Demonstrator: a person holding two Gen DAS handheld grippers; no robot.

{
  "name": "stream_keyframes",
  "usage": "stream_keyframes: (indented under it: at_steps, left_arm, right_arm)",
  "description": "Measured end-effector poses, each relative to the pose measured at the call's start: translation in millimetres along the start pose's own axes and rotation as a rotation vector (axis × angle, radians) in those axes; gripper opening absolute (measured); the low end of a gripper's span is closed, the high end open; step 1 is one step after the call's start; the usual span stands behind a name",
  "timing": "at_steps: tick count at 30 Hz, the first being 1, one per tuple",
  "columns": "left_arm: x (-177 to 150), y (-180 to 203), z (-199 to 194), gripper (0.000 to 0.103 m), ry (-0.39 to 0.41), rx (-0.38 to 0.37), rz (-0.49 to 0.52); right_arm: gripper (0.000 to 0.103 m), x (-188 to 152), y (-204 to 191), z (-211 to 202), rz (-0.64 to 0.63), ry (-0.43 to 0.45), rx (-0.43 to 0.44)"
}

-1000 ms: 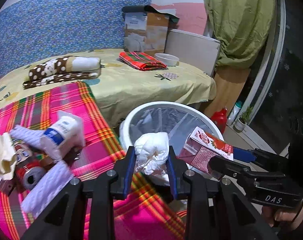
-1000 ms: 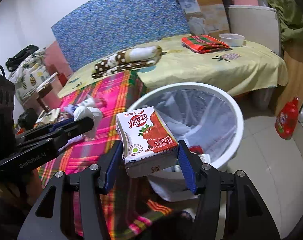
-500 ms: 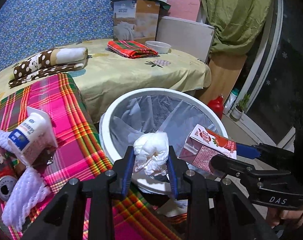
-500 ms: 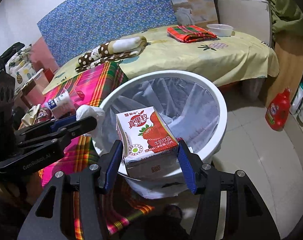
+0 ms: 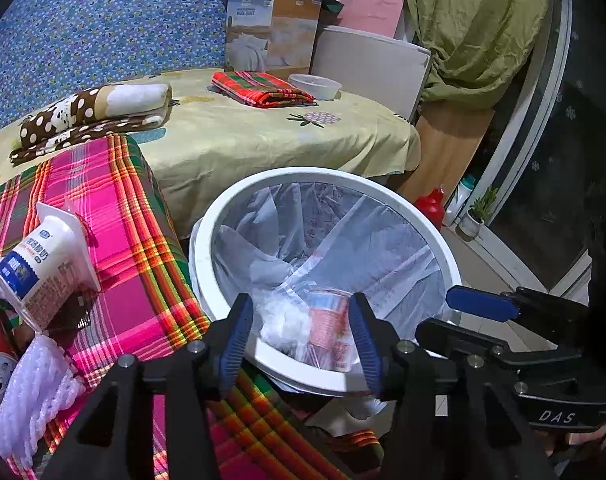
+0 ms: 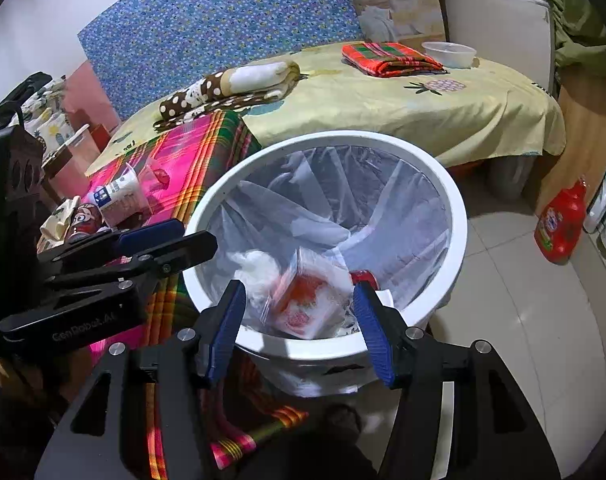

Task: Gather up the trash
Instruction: 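Move both open tools back over the remaining trash on the cloth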

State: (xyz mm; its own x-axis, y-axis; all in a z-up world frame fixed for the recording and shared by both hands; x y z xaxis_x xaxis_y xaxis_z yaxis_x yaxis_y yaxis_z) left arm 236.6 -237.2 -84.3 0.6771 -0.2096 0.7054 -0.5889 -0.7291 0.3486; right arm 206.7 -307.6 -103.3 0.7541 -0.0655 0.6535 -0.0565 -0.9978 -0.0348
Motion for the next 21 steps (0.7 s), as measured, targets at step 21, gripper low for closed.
stream_keyframes:
  at_steps: [21]
  left_arm:
    - [-21, -8, -76, 0.052, 0.088, 0.078, -0.038]
  right_arm:
    - [0.058, 3, -40, -36, -0.020, 0.099, 0.098]
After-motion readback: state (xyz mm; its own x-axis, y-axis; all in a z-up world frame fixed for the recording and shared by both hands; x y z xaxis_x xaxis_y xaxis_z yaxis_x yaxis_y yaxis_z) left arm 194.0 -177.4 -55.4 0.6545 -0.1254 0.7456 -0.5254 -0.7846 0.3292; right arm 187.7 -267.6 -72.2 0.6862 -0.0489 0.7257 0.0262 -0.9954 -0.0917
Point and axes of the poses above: each gripper's, at about its wrist camera, not at the fingertips, and z roughly the way its jaws point, y to its right, x to its top, the point moved 7 cm from there along z, roughly the way its jaws point, and after that the axes turned 13 degrees about -x, right-handed, at the moved point
